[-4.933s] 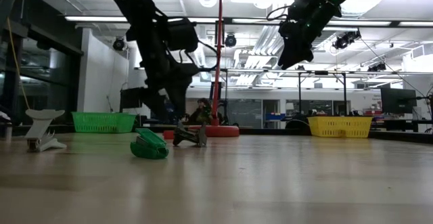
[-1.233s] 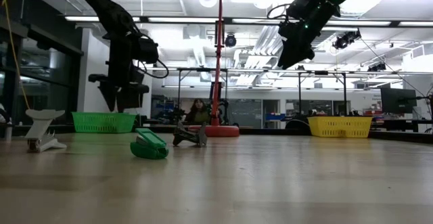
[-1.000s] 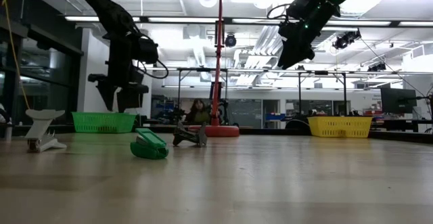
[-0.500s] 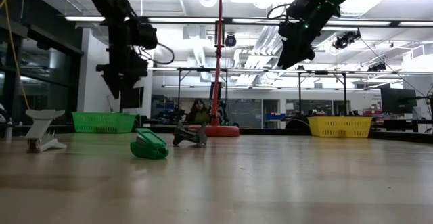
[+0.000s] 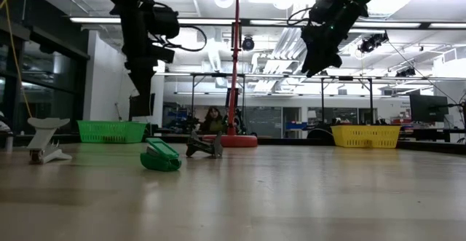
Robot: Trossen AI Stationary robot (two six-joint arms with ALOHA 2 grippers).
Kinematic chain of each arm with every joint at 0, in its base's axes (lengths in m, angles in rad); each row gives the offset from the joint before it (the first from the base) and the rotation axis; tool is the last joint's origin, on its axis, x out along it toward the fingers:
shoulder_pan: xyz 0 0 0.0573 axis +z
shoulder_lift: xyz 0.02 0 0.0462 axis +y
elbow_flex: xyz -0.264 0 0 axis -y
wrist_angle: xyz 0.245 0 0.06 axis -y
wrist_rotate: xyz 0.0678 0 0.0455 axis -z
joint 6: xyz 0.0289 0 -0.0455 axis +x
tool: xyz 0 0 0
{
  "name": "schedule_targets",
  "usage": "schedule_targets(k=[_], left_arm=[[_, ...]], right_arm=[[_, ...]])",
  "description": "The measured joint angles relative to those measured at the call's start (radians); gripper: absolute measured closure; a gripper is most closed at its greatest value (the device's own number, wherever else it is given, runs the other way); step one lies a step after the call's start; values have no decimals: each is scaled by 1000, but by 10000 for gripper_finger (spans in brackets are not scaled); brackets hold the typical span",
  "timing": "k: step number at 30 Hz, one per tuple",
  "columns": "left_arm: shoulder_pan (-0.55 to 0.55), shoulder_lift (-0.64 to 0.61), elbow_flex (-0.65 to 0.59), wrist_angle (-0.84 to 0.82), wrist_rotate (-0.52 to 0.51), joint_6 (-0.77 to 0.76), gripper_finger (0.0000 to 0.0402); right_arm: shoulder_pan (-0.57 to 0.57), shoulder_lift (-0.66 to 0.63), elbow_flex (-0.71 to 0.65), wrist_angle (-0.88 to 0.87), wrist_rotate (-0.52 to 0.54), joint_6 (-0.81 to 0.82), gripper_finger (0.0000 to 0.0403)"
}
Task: Pick and place Stapler, Stapler remover, tape
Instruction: Put the gray staple remover into the yellow basket
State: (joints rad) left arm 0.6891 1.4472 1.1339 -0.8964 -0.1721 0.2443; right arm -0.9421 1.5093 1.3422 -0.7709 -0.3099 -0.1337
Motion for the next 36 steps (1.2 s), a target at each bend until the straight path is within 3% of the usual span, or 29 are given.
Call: schedule_targets(k=[9, 17, 28, 32, 36], left_arm=[[-104, 0, 0, 13, 104, 138, 169], [-206, 0, 0, 43, 266, 341, 169], [-328, 1, 0, 29, 276, 403, 169], [-369, 1, 0, -41, 280, 326, 169], [-408, 1, 0, -117, 283, 61, 169]], right_arm=[[90, 0, 0, -81, 23, -4, 233], [145, 0, 0, -161, 69, 25, 233], [264, 0, 0, -227, 72, 31, 233], [310, 0, 0, -227, 72, 48, 233], [347, 0, 0, -227, 72, 76, 233]])
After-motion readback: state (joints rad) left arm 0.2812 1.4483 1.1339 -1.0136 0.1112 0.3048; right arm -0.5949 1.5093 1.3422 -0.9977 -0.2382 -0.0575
